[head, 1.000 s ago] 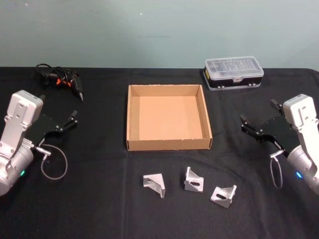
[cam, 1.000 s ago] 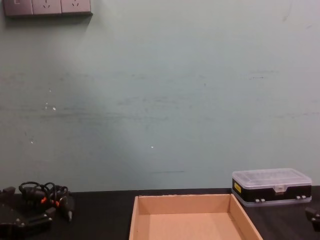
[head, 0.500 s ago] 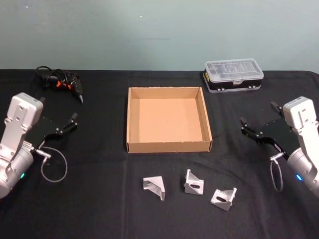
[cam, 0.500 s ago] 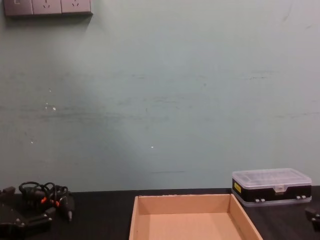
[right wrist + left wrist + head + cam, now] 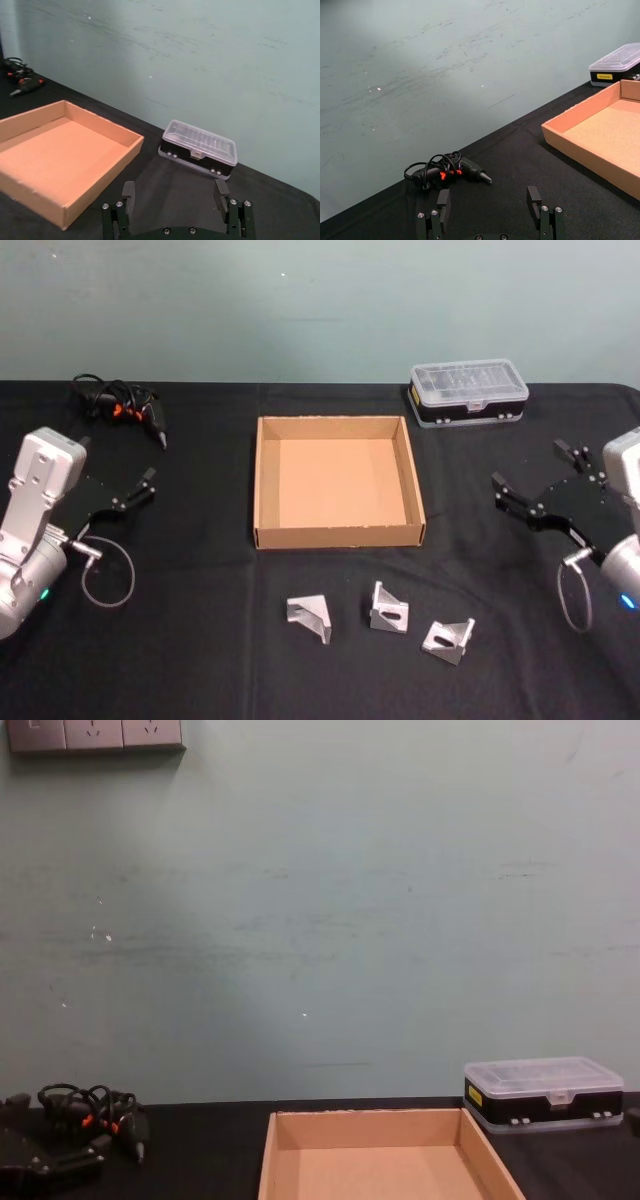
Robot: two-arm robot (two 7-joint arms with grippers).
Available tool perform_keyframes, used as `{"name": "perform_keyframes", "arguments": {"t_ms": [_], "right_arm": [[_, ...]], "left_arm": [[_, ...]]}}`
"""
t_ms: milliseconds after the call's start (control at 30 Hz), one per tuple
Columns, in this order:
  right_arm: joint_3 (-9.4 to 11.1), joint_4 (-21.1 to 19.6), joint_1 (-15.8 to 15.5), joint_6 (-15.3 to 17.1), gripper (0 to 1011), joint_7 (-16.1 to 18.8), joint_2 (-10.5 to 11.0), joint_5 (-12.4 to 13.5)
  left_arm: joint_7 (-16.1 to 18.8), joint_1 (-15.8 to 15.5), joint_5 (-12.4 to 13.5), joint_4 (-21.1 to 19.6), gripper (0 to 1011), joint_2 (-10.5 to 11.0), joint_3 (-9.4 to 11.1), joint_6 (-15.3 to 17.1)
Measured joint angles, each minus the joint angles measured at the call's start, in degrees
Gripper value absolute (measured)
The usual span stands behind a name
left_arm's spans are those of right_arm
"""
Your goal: Use one hand to pick up the angle iron from the table and place it into the box.
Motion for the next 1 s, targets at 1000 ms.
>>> {"name": "perform_keyframes", "arguments": {"t_ms": [1000], "right_arm": [[11.5, -16.6, -14.4, 12.5, 1002, 27.2, 17.2, 17.5]], "left_arm": [[0.0, 0.0, 0.0, 0.0, 1000, 0.0, 0.0, 0.0]]}}
